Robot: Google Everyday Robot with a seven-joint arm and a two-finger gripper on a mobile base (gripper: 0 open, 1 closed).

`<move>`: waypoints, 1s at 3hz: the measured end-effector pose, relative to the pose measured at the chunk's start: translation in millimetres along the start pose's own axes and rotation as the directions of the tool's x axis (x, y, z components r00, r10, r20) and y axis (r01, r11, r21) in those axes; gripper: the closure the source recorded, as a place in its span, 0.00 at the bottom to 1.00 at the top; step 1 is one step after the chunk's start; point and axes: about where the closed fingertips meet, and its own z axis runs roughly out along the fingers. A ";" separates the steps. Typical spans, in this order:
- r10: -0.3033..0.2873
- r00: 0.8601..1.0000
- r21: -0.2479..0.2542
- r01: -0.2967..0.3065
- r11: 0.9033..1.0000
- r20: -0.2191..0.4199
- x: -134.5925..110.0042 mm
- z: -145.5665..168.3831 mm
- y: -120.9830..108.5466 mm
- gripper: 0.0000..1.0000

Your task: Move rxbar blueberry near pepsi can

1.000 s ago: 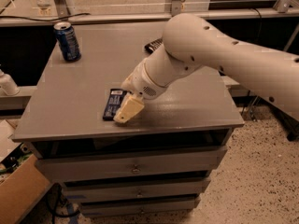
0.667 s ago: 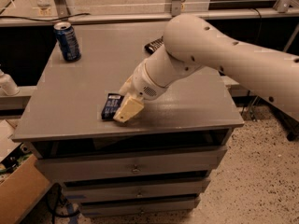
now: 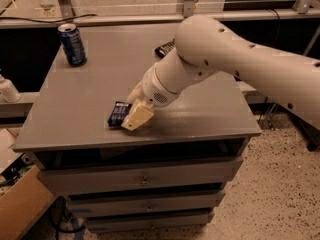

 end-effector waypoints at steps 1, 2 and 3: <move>0.011 1.000 0.014 -0.011 1.000 0.004 4.7 -10.2 0.8 1.00; 0.016 1.000 0.034 -0.016 0.999 0.006 4.9 -22.9 -1.4 1.00; 0.009 1.000 0.075 -0.010 0.997 0.023 -0.3 -44.2 -4.6 1.00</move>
Offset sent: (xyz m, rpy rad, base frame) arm 0.0014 -0.0319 0.0256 0.0102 -0.0301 -0.0606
